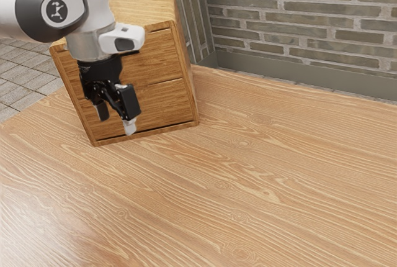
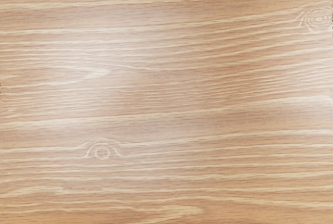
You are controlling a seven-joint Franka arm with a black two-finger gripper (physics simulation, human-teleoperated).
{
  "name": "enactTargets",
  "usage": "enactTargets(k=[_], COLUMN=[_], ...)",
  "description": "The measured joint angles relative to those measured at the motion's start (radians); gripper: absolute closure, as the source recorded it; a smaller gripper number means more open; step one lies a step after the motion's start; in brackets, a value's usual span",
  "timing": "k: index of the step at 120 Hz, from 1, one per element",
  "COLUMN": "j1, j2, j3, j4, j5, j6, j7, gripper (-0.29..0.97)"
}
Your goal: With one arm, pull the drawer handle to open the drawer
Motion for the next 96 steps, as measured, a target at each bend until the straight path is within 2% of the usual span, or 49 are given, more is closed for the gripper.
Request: enactTargets(k=[14, 40, 62, 82, 96], j1=[-0.032, 0.015, -0.029, -0.044, 0.017], j2=[-0.037, -0.039, -0.027, 0.047, 0.115], j3=[0.037, 0.06, 0.06, 0.077, 0.078], j4=[-0.062, -0.07, -0.112, -0.025, 0.068], j5=[0.02, 0.024, 0.09, 0.058, 0.033], j6=[0.086, 0.183, 0.273, 0.303, 0.285], j7=[0.105, 0.358, 0.546, 0.701, 0.79], gripper=[0.0, 0.0, 0.0, 0.0, 0.0])
